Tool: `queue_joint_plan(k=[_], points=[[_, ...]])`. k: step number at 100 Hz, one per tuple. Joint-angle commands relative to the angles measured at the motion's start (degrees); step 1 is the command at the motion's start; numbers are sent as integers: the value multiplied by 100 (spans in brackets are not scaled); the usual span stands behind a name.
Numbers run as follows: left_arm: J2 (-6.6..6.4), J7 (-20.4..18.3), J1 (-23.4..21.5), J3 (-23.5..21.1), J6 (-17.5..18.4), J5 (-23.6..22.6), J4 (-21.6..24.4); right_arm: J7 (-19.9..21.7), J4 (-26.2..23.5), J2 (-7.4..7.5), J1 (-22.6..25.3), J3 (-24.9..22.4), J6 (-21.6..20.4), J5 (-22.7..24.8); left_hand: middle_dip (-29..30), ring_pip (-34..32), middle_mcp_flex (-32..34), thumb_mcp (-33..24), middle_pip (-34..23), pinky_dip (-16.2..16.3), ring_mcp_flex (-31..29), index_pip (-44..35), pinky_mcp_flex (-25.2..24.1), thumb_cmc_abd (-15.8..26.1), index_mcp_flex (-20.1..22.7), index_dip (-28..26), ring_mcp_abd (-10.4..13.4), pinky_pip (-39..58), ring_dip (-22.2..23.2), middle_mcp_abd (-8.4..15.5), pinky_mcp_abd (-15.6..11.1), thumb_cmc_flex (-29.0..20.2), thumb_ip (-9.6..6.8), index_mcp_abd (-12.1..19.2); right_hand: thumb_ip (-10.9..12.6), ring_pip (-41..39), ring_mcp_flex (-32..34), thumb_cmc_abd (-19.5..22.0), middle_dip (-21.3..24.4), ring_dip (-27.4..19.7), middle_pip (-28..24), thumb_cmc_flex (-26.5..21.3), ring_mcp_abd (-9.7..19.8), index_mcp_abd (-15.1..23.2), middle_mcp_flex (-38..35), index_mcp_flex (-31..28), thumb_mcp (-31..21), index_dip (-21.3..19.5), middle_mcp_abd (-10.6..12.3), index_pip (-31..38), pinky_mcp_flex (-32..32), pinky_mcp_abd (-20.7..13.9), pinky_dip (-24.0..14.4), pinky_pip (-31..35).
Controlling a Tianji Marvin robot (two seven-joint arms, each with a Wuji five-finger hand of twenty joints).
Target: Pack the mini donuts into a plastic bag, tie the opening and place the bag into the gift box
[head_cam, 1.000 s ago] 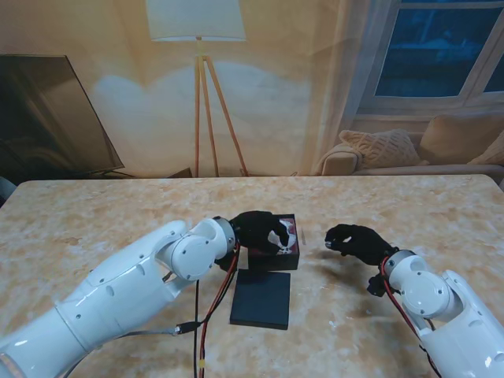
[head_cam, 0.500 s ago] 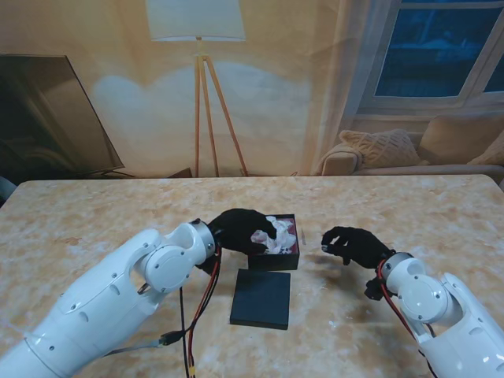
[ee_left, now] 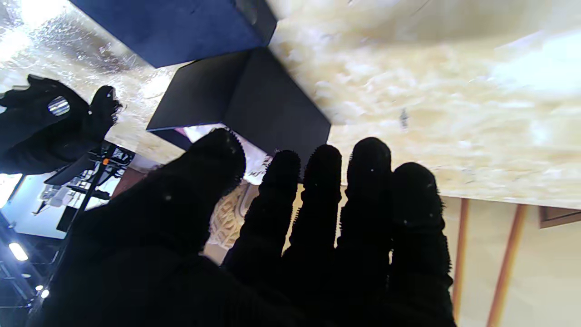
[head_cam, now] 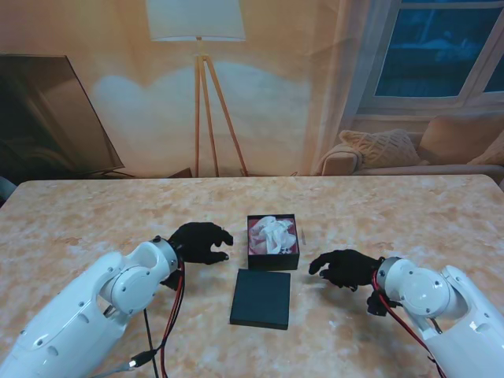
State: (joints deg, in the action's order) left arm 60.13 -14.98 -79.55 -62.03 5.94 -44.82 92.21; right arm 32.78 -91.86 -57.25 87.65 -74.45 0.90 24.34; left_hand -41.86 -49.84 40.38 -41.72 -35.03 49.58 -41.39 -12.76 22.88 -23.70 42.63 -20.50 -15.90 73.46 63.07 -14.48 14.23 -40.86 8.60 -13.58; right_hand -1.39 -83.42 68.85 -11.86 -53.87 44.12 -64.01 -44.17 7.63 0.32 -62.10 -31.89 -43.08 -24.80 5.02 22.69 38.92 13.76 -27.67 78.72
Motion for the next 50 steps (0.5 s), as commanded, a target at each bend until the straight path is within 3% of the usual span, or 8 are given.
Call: queue_joint_plan(k=[1, 19, 28, 50], points=[[-77, -141, -101, -47, -40, 0, -75, 142, -52, 2, -11, 47, 77, -2, -187, -345, 146, 144, -219, 233, -232, 118, 115, 157, -59, 82, 82, 371, 245, -19, -189, -139, -160, -124, 207, -346, 306, 175, -169, 120, -330, 156, 305, -34, -228, 70, -256, -86, 197, -188, 150, -111, -144, 303], [-75, -135, -250, -171, -245, 18, -157, 513, 35, 70, -211, 264, 266, -158, -827, -1472, 645, 291, -1025, 542, -817, 23, 609, 342, 139, 107, 241, 1437, 546, 52, -274, -360, -208, -201, 420, -560, 534, 184, -258, 146, -542, 291, 423, 15, -392, 170, -536, -109, 302, -313, 379, -156, -185, 483], [-75, -186, -302, -190, -349, 126, -173, 712, 93, 107, -329, 385, 347, -236, -1517, -1987, 974, 676, -1338, 525, -1116, -136, 880, 521, 292, 36, 244, 1938, 527, 95, -255, -860, -80, -211, 538, -647, 598, 200, -301, 155, -613, 353, 466, 31, -435, 220, -641, -97, 352, -357, 436, -180, -185, 536], [-105, -456, -295, -40, -538, 401, -265, 1082, 241, 178, -610, 704, 576, -400, -1722, -2176, 1172, 773, -1466, 492, -1251, -249, 1022, 502, 346, -123, 200, 2089, 479, 104, -197, -1298, -12, -193, 687, -715, 630, 234, -340, 153, -666, 414, 477, -289, -466, 202, -698, -30, 376, -448, 454, -182, -163, 563]])
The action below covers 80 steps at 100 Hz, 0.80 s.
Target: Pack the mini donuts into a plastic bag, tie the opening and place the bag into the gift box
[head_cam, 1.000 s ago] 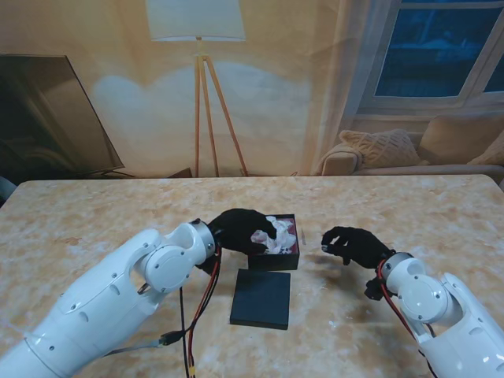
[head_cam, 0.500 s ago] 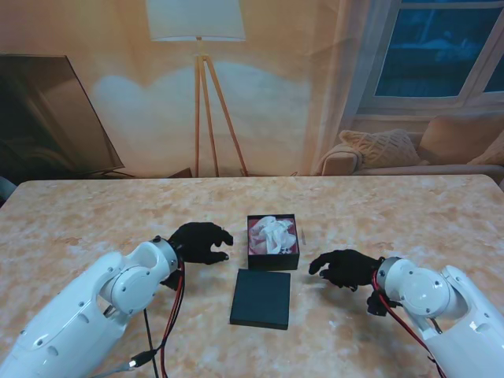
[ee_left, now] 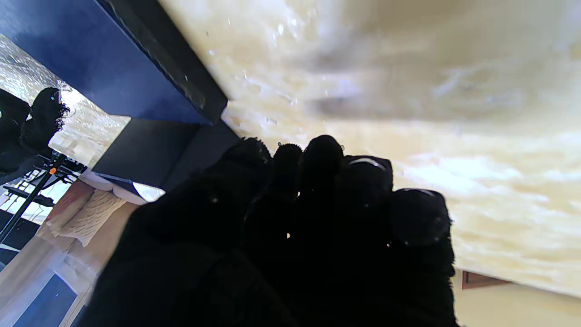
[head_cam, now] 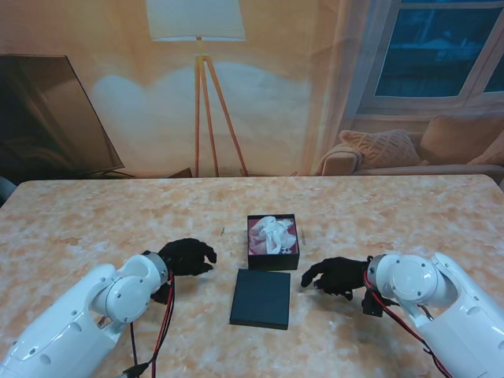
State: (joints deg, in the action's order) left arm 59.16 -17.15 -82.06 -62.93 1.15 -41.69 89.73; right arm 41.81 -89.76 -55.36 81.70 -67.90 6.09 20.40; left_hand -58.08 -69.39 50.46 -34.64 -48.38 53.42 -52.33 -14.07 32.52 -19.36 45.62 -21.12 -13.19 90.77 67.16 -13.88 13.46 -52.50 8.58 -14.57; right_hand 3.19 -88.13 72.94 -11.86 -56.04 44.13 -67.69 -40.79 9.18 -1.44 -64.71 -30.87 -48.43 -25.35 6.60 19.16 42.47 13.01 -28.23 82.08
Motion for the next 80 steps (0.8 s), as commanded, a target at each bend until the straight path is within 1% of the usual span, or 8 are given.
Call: queue_joint_plan(k=[1, 19, 20, 23, 28, 38, 52, 80], points=[[-10, -261, -44, 58, -70, 108, -17, 191, 35, -9, -26, 60, 66, -9, -104, -225, 171, 68, -133, 107, -159, -124, 56, 60, 53, -64, -75, 359, 70, 41, -115, -143, -9, -91, 231, -244, 221, 234, -123, 151, -298, 75, 323, -132, -205, 98, -160, 28, 218, -101, 98, -107, -106, 227], [-54, -579, -39, 249, -203, 436, -33, 298, 136, 10, -217, 294, 268, -63, -122, -244, 178, 126, -117, 114, -153, -154, 30, 110, 79, -76, -130, 356, 57, 23, -68, -227, -2, -80, 236, -253, 181, 258, -134, 152, -300, 47, 311, -160, -168, 92, -103, 55, 199, -180, 54, -112, -87, 208], [-57, -604, -36, 259, -205, 461, -32, 306, 141, 12, -228, 307, 284, -63, -119, -224, 184, 270, -110, 120, -153, -185, 24, 152, 88, -89, -146, 337, 34, 21, -45, -347, 13, -66, 235, -257, 178, 263, -136, 154, -302, 45, 311, -169, -162, 93, -98, 56, 199, -183, 51, -113, -86, 208], [-70, -691, -25, 287, -209, 539, -28, 322, 153, 16, -255, 342, 325, -59, -78, -204, 207, 352, -74, 125, -154, -210, 11, 205, 96, -96, -187, 322, 16, 9, -19, -449, 3, -51, 234, -267, 173, 269, -142, 158, -311, 36, 313, -156, -157, 89, -87, 55, 202, -189, 49, -114, -86, 210], [-92, -830, -10, 331, -235, 659, -14, 345, 170, 21, -292, 386, 376, -55, -57, -162, 189, 428, -45, 128, -129, -212, -31, 255, 98, -84, -221, 276, 1, -15, 16, -536, -28, -68, 233, -284, 170, 272, -151, 163, -327, 24, 316, -159, -158, 89, -73, 53, 202, -195, 41, -120, -85, 211], [-114, -958, 35, 428, -270, 772, -9, 386, 186, 31, -329, 421, 408, -43, -49, -156, 192, 451, -36, 134, -119, -214, -45, 276, 94, -82, -234, 265, 1, -31, 21, -573, -42, -65, 233, -299, 164, 284, -164, 167, -343, 4, 323, -165, -150, 89, -47, 48, 211, -207, 27, -133, -85, 214], [-121, -1053, 120, 561, -344, 978, -42, 391, 197, 32, -353, 444, 452, -41, -37, -115, 163, 490, -4, 135, -79, -202, -93, 290, 75, -72, -257, 228, -8, -33, 28, -571, -48, -61, 237, -311, 160, 291, -176, 170, -352, -3, 325, -109, -143, 103, -26, 38, 212, -215, 18, -134, -88, 224], [-101, -1091, 210, 757, -426, 1393, -11, 324, 178, 17, -312, 407, 445, -29, -37, -80, 161, 522, 21, 151, -65, -197, -126, 280, 73, -69, -286, 187, -8, -37, 55, -582, -62, -52, 238, -321, 148, 295, -195, 171, -359, -17, 308, 61, -137, 129, -5, 6, 202, -188, 11, -134, -85, 222]])
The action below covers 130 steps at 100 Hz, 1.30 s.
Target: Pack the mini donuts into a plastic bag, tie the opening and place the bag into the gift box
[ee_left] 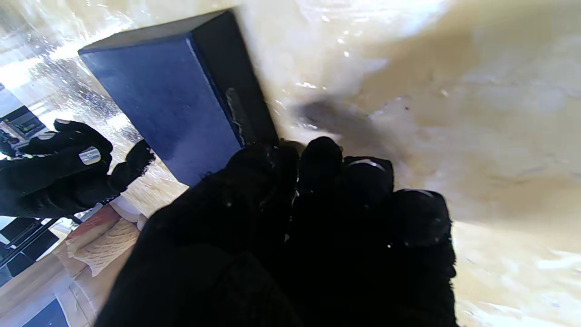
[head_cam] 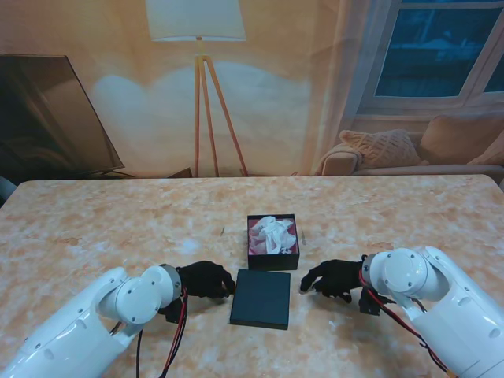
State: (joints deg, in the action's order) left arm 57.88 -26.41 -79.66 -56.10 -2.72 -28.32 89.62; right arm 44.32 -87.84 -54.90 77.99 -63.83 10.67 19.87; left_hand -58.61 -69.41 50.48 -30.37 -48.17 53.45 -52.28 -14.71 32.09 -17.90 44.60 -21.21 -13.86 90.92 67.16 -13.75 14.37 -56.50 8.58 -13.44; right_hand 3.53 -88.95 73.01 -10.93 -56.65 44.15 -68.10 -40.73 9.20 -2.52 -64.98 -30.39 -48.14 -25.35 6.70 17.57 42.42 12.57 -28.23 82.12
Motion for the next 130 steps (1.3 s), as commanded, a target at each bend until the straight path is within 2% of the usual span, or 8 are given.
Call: queue_joint_plan(k=[1, 42, 74, 107, 130], points=[[29, -164, -28, 81, -47, 71, 2, 71, -13, -29, 59, 0, -15, 23, 16, -75, 159, 96, 3, 148, -67, -132, -87, 136, 175, -60, -221, 169, -9, -50, -34, -182, -63, -168, 204, -238, 142, 200, -135, 169, -318, -23, 306, 176, -110, 76, -33, 4, 192, -24, 16, -89, -85, 218], [64, -188, 19, 263, -287, 565, 68, -1, 5, -47, 46, 12, 25, 28, 49, 148, 2, 92, 192, 134, 112, 7, -267, 237, 64, 1, -286, -24, -45, -120, 5, -49, -106, -247, 152, -212, 81, 208, -135, 170, -282, -60, 283, 285, -67, 148, 37, -22, 163, 63, -58, -80, -72, 172], [98, -97, 16, 284, -430, 648, 28, -39, 30, -51, -7, 74, 124, 108, 12, 205, -19, 0, 235, 143, 155, 91, -310, 242, 30, 11, -299, -82, -33, -121, 9, -61, -144, -251, 39, -94, -75, 213, -92, 169, -101, -155, 164, 341, 50, 255, 129, 1, 68, 68, -203, -43, -71, 79], [122, -63, -18, 333, -561, 855, 44, -140, 108, -81, -80, 138, 161, 74, 70, 314, -138, -64, 389, 141, 248, 281, -392, 306, -80, 129, -365, -168, -54, -245, 59, 43, -166, -482, -10, -35, -202, 240, -119, 193, -23, -201, 134, 408, 174, 551, 164, 71, 19, -30, -284, -45, -85, 20], [118, -29, -32, 282, -531, 700, 47, -99, 77, -65, -48, 99, 190, 141, 148, 394, -144, -76, 440, 128, 266, 302, -421, 315, -46, 138, -423, -230, -79, -277, 106, 80, -182, -501, -30, -58, -153, 212, -148, 222, -46, -206, 134, 321, 105, 304, 133, 53, 23, 111, -266, -49, -116, 33]])
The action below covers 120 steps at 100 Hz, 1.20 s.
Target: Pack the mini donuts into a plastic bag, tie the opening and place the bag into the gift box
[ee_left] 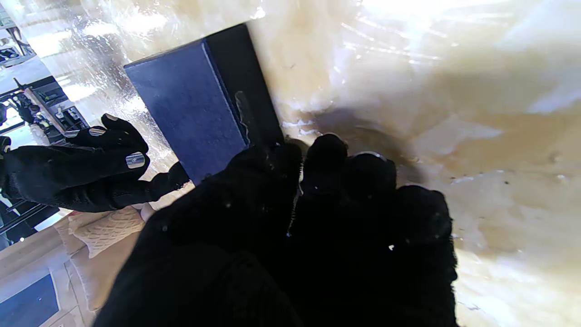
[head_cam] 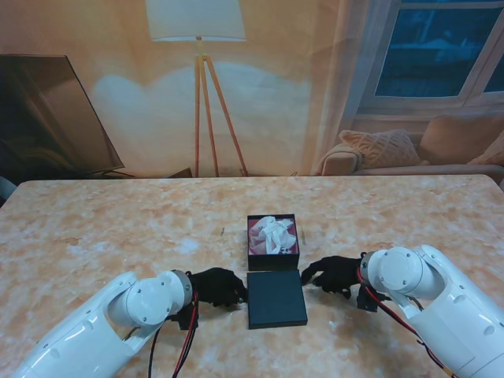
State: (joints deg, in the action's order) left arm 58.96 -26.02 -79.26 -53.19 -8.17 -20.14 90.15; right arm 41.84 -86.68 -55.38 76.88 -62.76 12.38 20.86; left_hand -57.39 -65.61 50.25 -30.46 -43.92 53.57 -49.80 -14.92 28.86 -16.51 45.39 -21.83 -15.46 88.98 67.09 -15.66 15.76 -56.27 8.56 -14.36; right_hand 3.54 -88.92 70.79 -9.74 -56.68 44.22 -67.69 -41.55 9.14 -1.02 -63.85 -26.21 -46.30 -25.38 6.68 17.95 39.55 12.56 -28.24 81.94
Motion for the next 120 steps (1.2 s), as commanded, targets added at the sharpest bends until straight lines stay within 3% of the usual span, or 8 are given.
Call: queue_joint_plan(k=[1, 17, 41, 57, 69, 76, 87, 120], points=[[11, -59, -74, -13, 18, -132, -6, 155, -41, -16, 67, -13, 18, 45, 28, 14, -122, -69, 15, 114, 18, 323, -97, 178, -123, 200, -263, -37, -73, -87, -32, 59, -181, -407, -30, -63, 73, 91, -146, 215, -90, -122, 141, 163, -15, -130, -57, 55, 28, 80, 24, -47, -118, 52], [36, 54, -64, -32, -3, -216, 11, 194, -68, -4, 117, -81, -37, 99, 56, 42, -120, -85, 29, 109, 30, 335, -104, 173, -116, 200, -283, -52, -81, -100, -6, 63, -183, -430, -19, -96, 139, 67, -159, 220, -117, -72, 155, 22, -83, -333, -153, 48, 62, 132, 78, -50, -131, 78], [65, 187, -60, 21, -25, -272, 31, 178, 45, -16, 12, 25, -54, 1, 52, 124, -272, -104, 102, 90, 155, 510, -205, 151, -258, 336, -254, -130, -89, -115, -34, 76, -163, -492, -103, -45, 40, 143, -153, 213, -54, -200, 110, -71, 34, -93, -39, 137, 2, -121, -3, -26, -122, 24], [75, 242, -91, -3, 3, -300, 79, 155, 85, -25, -23, 71, -39, -36, 28, 206, -340, -105, 165, 76, 255, 549, -311, 143, -295, 406, -256, -215, -92, -123, -39, 62, -150, -480, -170, -52, 22, 113, -150, 229, -38, -288, 30, 206, 4, -98, 1, 127, -27, -100, -23, -4, -136, 16], [81, 236, -74, 23, -16, -232, 80, 153, 116, -26, -63, 114, -30, -61, 13, 219, -343, -98, 181, 80, 258, 545, -321, 151, -292, 421, -267, -227, -86, -122, -34, 62, -147, -472, -204, -61, 48, 107, -154, 236, -29, -278, 45, 118, -23, -109, -30, 137, -14, -59, -5, -18, -148, 28], [84, 229, -58, 53, -37, -178, 69, 168, 150, -27, -101, 150, -37, -103, 4, 227, -339, -95, 190, 82, 261, 538, -334, 145, -285, 429, -268, -238, -81, -118, -34, 57, -147, -460, -234, -60, 45, 113, -160, 238, -22, -324, 48, 261, -16, -140, -39, 139, -14, -20, -16, -12, -149, 18], [97, 259, -51, 78, -55, -138, 64, 190, 194, -25, -144, 188, -74, -148, 9, 260, -356, -91, 226, 79, 286, 539, -367, 140, -297, 441, -280, -268, -84, -114, -31, 50, -145, -455, -462, -43, -19, 173, -193, 253, 22, -656, -19, 330, 50, -92, 176, 179, -89, 102, -77, 57, -165, -16], [116, 289, -12, 130, -62, -31, 34, 198, 254, -31, -170, 207, -160, -225, 27, 371, -382, -67, 312, 60, 343, 533, -424, 141, -307, 458, -297, -346, -109, -112, -17, 31, -143, -428, -518, -1, -118, 229, -228, 272, 86, -827, -55, 343, 134, -79, 392, 202, -147, 206, -159, 74, -188, -67]])
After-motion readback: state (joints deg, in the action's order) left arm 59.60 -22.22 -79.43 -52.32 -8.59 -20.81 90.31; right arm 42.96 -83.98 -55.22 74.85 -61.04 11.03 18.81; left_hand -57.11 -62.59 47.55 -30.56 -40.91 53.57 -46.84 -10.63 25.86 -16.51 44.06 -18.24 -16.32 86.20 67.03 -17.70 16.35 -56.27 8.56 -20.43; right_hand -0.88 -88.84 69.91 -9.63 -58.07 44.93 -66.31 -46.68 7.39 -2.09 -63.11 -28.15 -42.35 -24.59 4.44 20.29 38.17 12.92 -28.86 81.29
